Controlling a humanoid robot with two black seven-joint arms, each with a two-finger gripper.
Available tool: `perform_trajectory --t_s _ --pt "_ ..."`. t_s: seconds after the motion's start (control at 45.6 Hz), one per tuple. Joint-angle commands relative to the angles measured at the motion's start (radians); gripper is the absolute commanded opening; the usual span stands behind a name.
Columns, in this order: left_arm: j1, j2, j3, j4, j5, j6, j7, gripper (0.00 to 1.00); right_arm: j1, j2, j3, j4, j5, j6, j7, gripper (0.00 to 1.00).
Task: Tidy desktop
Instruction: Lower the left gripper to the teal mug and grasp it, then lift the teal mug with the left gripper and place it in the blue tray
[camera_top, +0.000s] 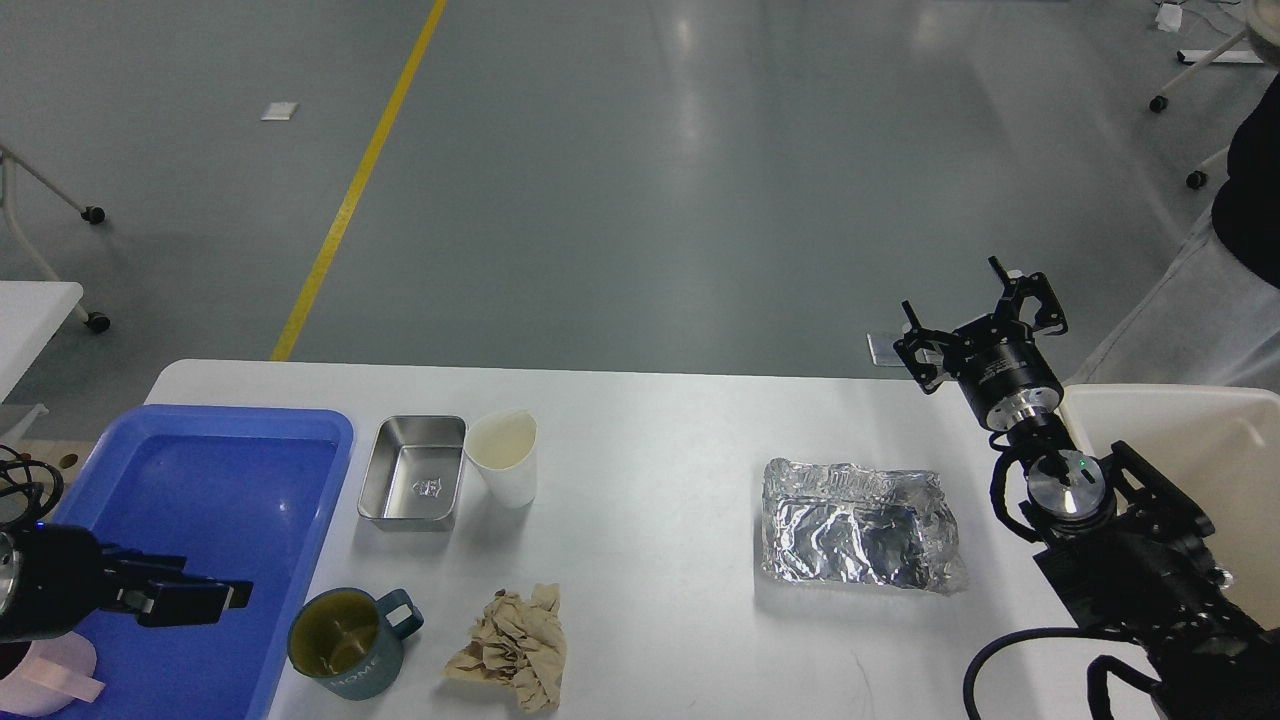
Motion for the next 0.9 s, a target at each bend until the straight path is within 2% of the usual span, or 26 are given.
perform_trajectory --t_s 0.0,0.329,0.658,0.878 --pt "-0.002 -0.063 0.055 0.025 0.000 0.045 0.066 0.86 0.000 0.000 0.000 0.000 0.000 0.000 0.000 1.00" --pt "-0.003 -0.149 0.072 0.064 -0.004 0.105 0.082 0.85 -0.005 -0.001 0.000 -0.008 0.000 0.001 0.000 1.00" --pt "-0.003 -0.225 0.091 0.114 -0.007 0.108 0.097 0.83 -0.005 -0.001 0.000 -0.017 0.000 0.003 0.000 1.00" --pt "-0.002 -0.285 0.118 0.142 -0.006 0.114 0.117 0.78 -0.005 -0.003 0.000 -0.017 0.000 0.003 0.000 1.00"
